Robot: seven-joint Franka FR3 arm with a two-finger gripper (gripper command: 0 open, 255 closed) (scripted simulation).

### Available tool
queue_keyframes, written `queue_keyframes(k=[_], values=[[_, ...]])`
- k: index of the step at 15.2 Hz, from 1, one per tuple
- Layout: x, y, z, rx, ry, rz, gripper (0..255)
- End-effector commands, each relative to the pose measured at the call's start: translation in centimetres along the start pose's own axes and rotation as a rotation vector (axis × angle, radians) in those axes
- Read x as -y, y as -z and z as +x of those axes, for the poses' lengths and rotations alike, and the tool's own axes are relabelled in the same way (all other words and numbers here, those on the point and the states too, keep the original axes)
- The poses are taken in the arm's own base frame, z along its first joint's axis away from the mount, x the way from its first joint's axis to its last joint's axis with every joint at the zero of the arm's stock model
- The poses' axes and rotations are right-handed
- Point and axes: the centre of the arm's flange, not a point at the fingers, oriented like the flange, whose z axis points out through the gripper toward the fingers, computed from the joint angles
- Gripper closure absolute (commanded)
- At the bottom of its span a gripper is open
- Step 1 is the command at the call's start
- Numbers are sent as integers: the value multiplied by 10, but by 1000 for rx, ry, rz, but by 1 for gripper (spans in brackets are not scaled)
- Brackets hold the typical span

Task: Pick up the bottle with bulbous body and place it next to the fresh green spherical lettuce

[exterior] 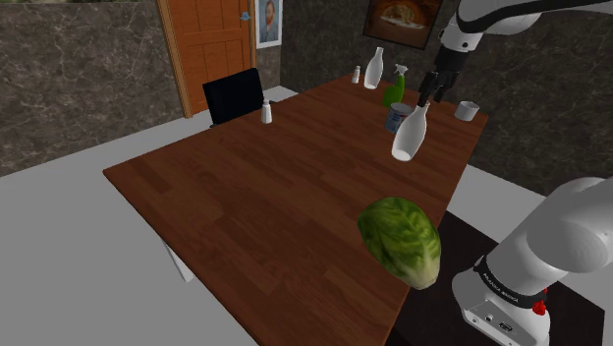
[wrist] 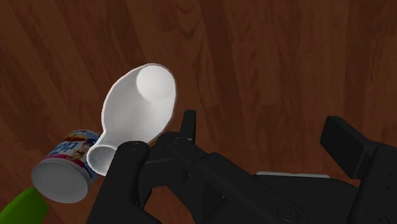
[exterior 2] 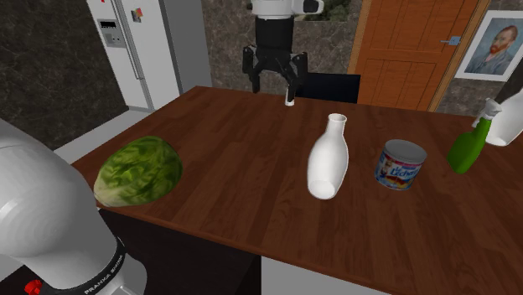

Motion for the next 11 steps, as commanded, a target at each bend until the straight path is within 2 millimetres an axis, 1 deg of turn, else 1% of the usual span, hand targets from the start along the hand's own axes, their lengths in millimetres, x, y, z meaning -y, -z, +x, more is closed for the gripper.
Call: queue_keyframes(k=[1, 11], values=[[-24, -8, 9, -2, 4, -4, 0], [-134, -46, 69, -14, 19, -13, 0]])
